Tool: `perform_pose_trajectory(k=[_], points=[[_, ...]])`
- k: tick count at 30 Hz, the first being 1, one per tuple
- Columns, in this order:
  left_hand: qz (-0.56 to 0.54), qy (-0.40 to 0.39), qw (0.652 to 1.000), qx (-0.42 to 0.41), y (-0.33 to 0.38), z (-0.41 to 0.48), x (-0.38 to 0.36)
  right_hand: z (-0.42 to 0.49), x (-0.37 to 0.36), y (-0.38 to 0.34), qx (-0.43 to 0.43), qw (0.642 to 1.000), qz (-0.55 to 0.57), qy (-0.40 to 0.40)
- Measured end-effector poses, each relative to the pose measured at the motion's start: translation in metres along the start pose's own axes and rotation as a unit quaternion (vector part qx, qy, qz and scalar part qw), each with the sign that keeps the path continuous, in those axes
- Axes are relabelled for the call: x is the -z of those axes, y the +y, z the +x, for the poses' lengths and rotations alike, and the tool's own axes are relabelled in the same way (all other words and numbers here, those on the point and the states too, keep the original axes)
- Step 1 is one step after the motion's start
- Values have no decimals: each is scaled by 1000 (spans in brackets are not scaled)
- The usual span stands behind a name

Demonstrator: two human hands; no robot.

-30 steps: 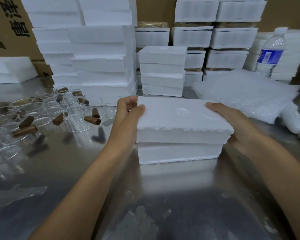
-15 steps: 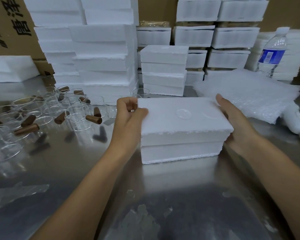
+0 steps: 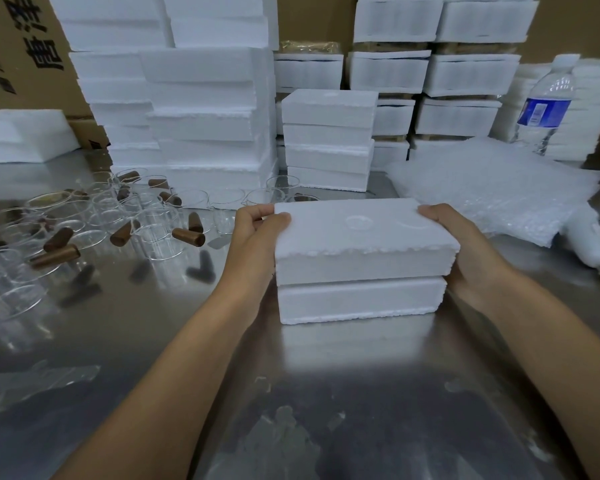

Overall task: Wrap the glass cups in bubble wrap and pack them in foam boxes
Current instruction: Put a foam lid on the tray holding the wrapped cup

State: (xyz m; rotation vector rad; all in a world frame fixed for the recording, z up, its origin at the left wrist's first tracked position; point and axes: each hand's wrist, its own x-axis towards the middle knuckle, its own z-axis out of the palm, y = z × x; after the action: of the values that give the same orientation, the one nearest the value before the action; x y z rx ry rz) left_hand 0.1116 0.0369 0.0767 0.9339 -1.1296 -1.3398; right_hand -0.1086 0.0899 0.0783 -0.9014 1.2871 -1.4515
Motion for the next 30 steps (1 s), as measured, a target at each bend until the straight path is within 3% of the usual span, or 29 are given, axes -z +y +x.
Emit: perform_pose_trajectory(k=[6,15,23,30], points=[[-2,-11,999,30,2,1,3,2,2,2,-5,1000,-10,2],[-15,-91,992,83,12,3,14,4,3,3,19,1000,21,9],[-29,-119,987,105,10,2,18,-3,3,-1,-2,999,38,-15],[28,-112,990,86,7,5,18,-4,0,-5,-14,1000,19,0]])
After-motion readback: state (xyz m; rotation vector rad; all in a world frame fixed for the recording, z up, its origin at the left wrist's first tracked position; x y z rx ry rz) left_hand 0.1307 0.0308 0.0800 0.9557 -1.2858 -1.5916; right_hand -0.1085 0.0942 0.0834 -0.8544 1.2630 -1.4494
